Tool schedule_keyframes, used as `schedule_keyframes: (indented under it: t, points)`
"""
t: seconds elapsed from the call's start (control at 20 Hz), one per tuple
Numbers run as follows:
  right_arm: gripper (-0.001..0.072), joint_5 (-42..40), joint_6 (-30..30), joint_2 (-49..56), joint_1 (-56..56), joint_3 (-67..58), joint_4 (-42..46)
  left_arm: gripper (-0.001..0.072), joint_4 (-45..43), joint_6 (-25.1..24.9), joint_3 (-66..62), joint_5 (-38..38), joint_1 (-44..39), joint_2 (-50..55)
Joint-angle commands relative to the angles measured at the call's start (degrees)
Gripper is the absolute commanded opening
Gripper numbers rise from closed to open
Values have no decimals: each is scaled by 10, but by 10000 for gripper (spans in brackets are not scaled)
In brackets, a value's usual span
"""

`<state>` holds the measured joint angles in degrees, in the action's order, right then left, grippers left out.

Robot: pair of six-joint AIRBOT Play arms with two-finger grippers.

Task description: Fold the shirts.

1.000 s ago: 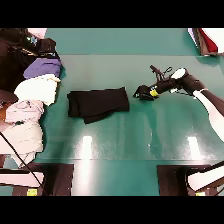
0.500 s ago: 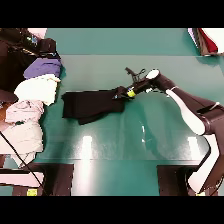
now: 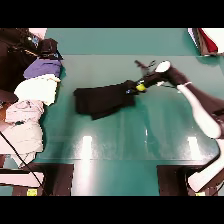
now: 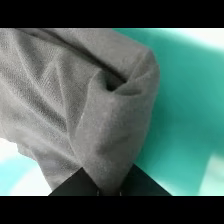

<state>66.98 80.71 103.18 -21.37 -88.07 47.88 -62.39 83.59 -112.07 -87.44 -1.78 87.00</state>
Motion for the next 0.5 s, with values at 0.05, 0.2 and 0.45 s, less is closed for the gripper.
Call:
schedule_keyframes:
  t: [0.05,0.2,0.45]
  points:
    - [17,-47,30,-155,163,143,89,22,35,0,0,-1,0,0]
    - [17,-90,28,-260,320,234,94,22,43,1,0,-1,0,0]
    - [16,-177,32,-383,596,352,92,22,46,5,0,0,0,0]
